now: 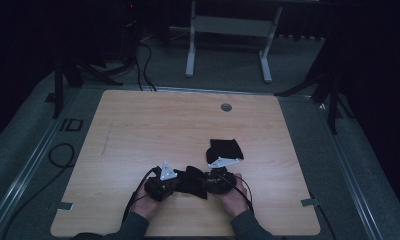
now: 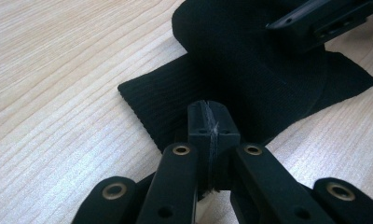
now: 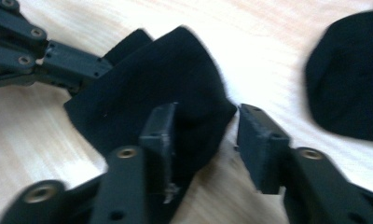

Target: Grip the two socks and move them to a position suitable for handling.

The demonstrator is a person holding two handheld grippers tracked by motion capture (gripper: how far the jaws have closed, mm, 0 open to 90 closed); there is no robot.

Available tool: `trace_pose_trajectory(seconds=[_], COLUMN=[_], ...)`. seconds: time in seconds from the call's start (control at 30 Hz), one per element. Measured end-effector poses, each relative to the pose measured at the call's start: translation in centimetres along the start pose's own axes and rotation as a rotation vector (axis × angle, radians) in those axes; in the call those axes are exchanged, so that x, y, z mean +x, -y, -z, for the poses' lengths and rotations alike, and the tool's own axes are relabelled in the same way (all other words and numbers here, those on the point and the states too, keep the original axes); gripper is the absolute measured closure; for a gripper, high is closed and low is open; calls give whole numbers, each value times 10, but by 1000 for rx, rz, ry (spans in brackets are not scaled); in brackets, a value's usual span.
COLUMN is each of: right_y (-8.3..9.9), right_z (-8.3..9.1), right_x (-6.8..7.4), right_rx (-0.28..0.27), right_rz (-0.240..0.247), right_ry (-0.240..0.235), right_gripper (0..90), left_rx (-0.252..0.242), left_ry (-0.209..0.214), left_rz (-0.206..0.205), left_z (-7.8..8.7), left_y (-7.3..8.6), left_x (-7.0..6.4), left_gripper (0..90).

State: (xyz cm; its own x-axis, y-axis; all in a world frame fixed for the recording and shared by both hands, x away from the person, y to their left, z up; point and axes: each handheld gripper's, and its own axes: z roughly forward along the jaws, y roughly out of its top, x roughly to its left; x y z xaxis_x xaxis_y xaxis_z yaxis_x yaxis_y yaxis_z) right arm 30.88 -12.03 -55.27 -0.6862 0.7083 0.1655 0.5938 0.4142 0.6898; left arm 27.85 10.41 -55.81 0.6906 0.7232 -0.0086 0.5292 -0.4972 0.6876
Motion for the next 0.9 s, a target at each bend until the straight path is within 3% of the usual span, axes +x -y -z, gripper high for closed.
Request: trace_pose_trajectory(seconds=[0.13, 0.2, 0.6, 0.9], right_y=[0, -1, 1, 6], right_z=[1, 5, 39, 51], right_x=[4, 5, -11, -23], right_rx=[-7, -18, -47, -35], right_rz=[38, 50, 20, 15], right_ry=[15, 22, 28, 55], right_gripper=[835, 867, 876, 876], left_rx=[0, 2, 1, 4], left_ry=[-18, -23, -25, -12], left_rz=[-11, -16, -20, -26], left_z=[0, 0, 0, 0], left_y=[0, -1, -1, -1], left_x=[-3, -4, -4, -2], left_gripper=[900, 900, 900, 900])
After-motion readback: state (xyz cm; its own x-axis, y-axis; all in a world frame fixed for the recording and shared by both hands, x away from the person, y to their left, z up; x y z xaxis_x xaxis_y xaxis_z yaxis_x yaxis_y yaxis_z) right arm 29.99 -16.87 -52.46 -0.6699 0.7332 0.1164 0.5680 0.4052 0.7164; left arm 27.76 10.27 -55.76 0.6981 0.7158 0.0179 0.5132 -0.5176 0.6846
